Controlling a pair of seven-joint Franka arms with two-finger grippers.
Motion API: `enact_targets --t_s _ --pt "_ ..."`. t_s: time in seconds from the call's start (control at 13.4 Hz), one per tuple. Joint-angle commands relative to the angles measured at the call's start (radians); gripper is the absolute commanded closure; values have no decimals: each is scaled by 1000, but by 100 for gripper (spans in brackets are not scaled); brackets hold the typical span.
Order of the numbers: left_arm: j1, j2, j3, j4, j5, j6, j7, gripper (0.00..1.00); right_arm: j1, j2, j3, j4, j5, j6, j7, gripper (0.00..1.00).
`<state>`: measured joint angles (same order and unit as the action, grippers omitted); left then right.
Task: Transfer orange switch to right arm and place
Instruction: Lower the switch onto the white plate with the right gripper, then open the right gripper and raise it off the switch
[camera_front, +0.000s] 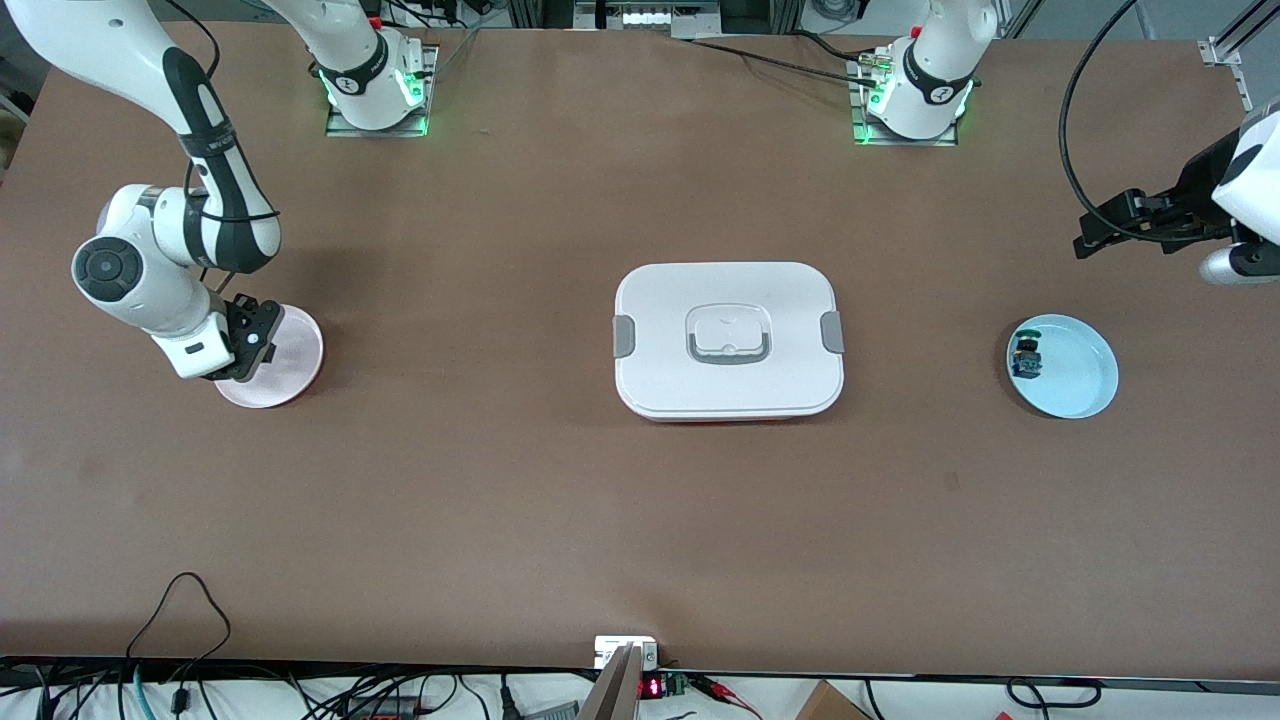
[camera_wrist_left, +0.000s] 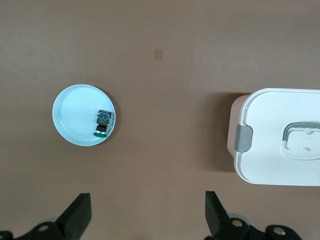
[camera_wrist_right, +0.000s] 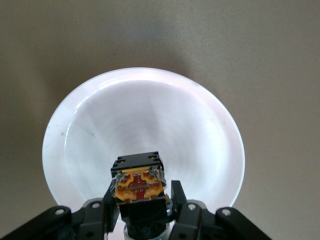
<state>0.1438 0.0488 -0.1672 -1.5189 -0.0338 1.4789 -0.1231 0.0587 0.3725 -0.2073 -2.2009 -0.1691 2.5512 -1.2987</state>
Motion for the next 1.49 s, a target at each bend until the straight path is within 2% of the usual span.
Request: enact_targets --t_s 0.0,0.22,0.3,0.45,0.74,0.97,1.12,1.27,1.41 --pt "-9 3 0 -1 1 -39 -9 0 -19 14 15 -37 -16 79 -51 99" --pt "-3 22 0 16 -17 -51 -9 0 -27 35 19 -39 -16 102 -56 98" --pt "-3 25 -2 13 -17 -45 -6 0 -28 37 20 -39 -15 107 -56 94" --pt "-1 34 0 16 -17 -49 -7 0 -27 34 20 -39 -12 104 -47 1" --pt "-12 37 -8 17 -37 -55 -6 0 -27 -18 35 -37 -3 61 -25 0" --pt "-9 37 -8 17 -19 -34 -6 0 -22 -107 64 -8 2 -73 210 0" --pt "-6 37 -6 17 -12 -31 -6 0 -20 -144 92 74 64 -257 382 0" --pt "3 37 -3 16 -14 -31 -6 0 -19 -142 94 189 161 -505 508 0" --pt "5 37 -3 16 -14 -31 -6 0 -19 -147 94 255 224 -638 635 0"
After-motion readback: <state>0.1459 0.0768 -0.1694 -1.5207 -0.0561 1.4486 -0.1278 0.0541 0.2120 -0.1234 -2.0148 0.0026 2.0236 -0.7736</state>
